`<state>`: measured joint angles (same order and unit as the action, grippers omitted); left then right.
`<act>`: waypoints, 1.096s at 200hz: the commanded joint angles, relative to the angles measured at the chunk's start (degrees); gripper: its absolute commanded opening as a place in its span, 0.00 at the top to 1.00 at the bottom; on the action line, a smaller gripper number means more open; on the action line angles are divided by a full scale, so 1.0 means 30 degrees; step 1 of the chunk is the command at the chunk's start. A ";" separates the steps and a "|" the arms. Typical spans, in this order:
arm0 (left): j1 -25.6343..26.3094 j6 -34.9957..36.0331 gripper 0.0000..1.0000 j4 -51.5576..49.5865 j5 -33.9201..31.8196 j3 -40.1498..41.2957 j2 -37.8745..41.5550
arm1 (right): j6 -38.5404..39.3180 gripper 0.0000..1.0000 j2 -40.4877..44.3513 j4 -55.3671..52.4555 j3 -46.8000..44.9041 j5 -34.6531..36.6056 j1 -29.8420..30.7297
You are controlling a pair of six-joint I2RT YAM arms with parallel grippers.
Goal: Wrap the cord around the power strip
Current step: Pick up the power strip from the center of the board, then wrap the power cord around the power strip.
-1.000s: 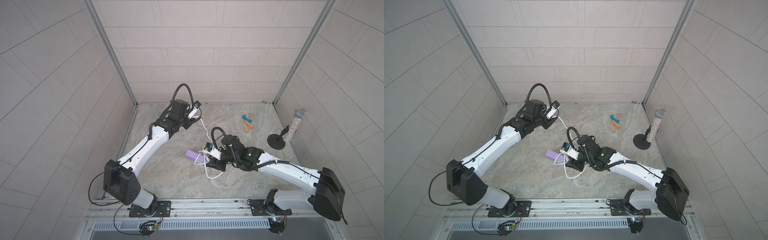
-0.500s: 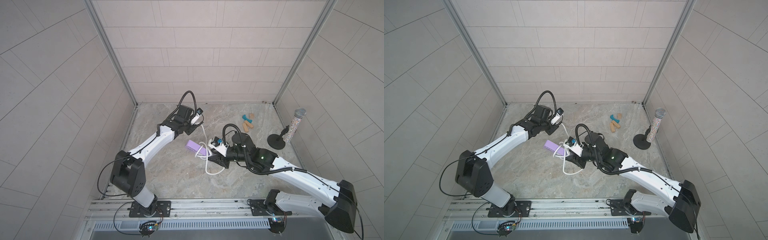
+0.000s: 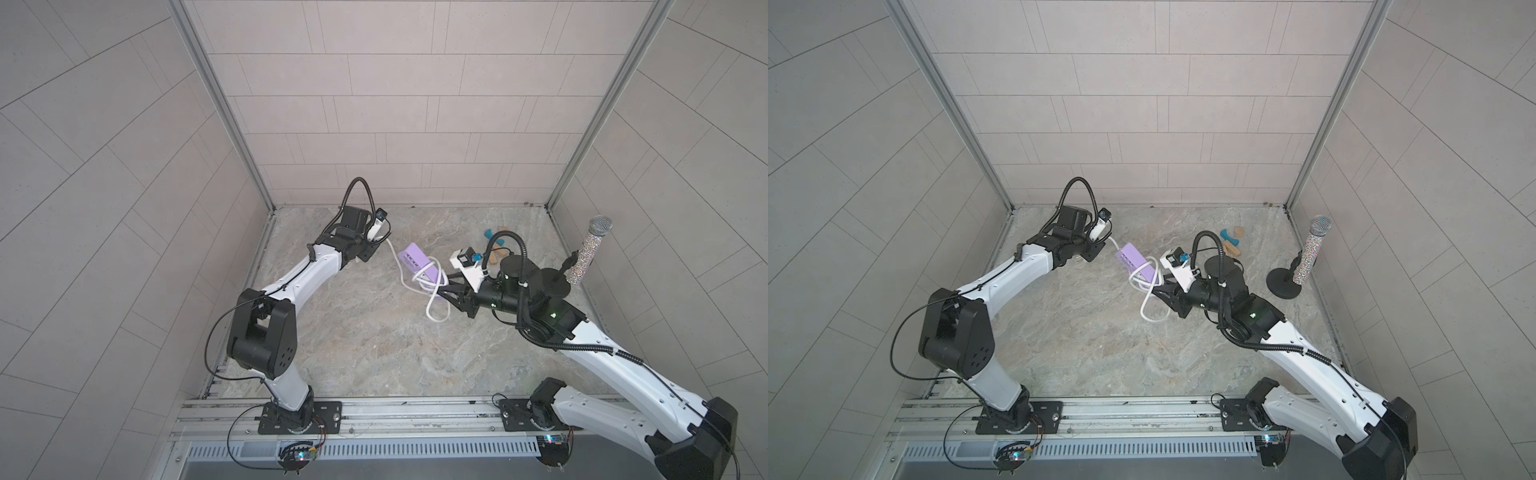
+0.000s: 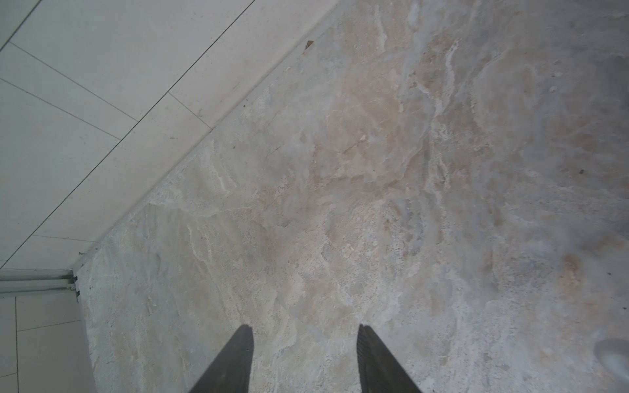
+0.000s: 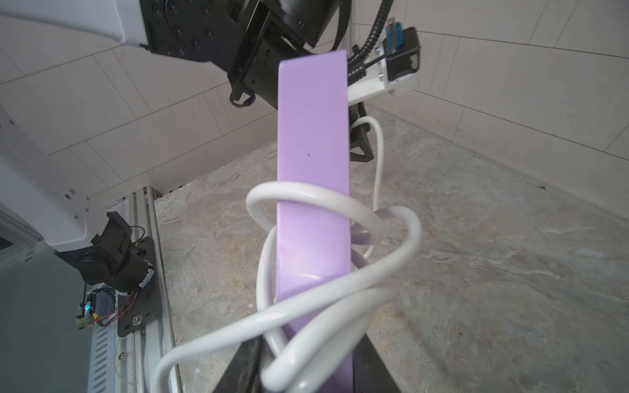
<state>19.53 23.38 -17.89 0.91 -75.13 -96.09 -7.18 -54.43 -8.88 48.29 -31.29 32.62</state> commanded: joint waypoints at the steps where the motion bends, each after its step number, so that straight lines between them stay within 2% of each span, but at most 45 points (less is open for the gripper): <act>1: -0.0460 0.0051 0.58 0.0857 -0.0430 0.0207 -0.0417 | -0.2038 1.00 0.0552 0.2372 -0.0001 -0.2724 -0.0778; 44: -0.1950 0.0019 0.61 0.1160 -0.0179 -0.0725 -0.1409 | -0.4074 1.00 0.0962 0.5395 -0.0707 -0.7405 -0.2435; 73: -0.2437 0.0123 0.62 0.0606 0.0074 -0.3539 -0.3040 | -0.3949 1.00 0.0962 0.5721 -0.0922 -1.0434 -0.2410; 92: -0.2467 0.0453 0.63 -0.0247 0.0136 -0.6201 -0.4297 | -0.3093 1.00 0.1208 0.4591 -0.1020 -1.1282 -0.2356; 113: -0.2463 0.0753 0.63 -0.0997 0.0168 -0.8937 -0.5646 | -0.0220 1.00 0.1559 0.0783 -0.0627 -1.1288 -0.2146; 156: -0.2409 0.0381 0.66 -0.1698 0.1132 -1.3916 -0.7495 | 0.3215 1.00 0.1291 -0.3874 -0.0580 -1.0293 -0.1325; 219: -0.1893 -0.0416 0.67 -0.1961 0.2698 -1.6590 -0.6362 | 0.5262 1.00 -0.1557 -0.6708 -0.0852 -0.6575 -0.0665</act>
<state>13.56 24.34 -24.12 6.31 -121.32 -118.17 4.23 -56.71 -23.99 45.01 -54.89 29.47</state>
